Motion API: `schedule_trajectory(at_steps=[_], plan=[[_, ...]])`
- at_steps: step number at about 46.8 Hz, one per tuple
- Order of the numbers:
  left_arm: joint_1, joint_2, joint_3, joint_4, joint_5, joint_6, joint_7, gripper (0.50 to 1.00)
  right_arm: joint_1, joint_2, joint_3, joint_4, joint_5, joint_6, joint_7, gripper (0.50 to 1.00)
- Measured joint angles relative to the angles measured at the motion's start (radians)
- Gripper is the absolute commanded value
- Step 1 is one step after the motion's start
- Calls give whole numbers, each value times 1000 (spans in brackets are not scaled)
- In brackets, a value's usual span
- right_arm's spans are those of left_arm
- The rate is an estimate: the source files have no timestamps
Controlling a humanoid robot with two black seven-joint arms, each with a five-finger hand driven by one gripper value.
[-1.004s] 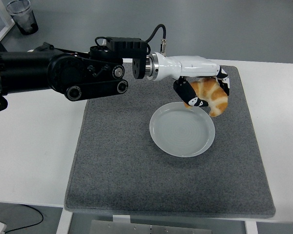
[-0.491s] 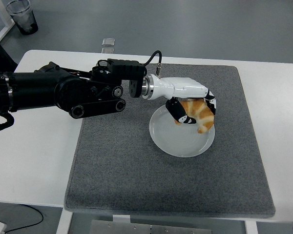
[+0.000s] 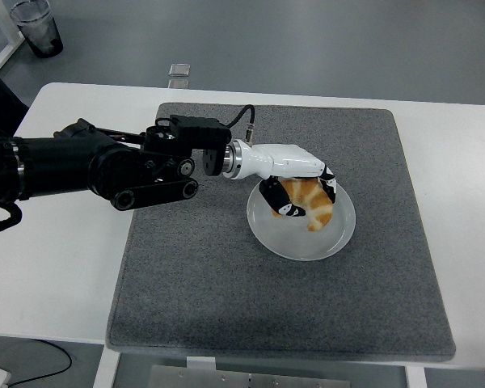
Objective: Place the bread on the plate
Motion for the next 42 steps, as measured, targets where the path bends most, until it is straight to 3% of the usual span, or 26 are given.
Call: schedule_trajectory(at_steps=[42], plan=[[59, -69, 17, 75, 14, 0, 0, 500, 0, 0, 0, 0, 0, 0, 0, 952]])
